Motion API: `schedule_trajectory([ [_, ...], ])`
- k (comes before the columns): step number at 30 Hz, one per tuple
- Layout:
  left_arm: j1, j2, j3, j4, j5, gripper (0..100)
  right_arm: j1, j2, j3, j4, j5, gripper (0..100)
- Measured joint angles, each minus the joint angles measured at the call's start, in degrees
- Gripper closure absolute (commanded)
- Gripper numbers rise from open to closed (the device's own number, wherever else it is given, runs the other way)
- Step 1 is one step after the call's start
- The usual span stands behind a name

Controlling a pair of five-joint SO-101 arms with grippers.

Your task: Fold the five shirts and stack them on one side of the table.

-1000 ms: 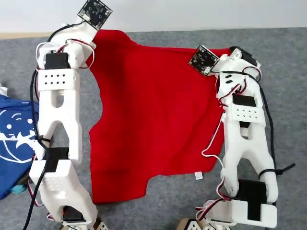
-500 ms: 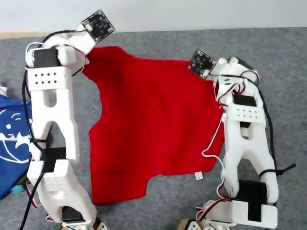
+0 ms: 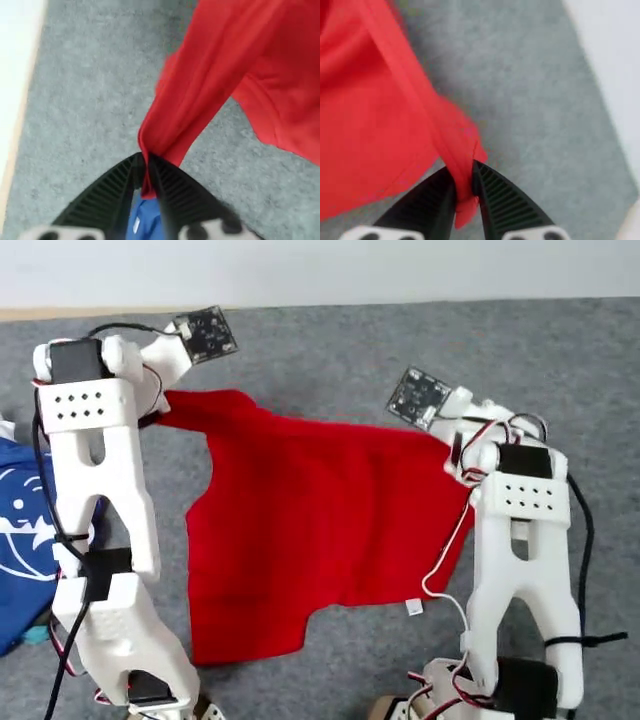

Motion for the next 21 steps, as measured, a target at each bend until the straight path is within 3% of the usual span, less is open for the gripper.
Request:
schedule_trajectory([
  [7,-0.1,-0.5,9.6,0.1,-6.5,100,0.1,0.0,0.0,8.5,0.0,98.8],
  [15,-0.1,-10.1,28.7,0.0,-17.2,100,2.5,0.0,0.4,8.1,0.0,98.8],
  [21,0.9,-20.6,43.5,-0.1,-20.7,100,3.2,1.3,1.0,8.1,0.0,98.8],
])
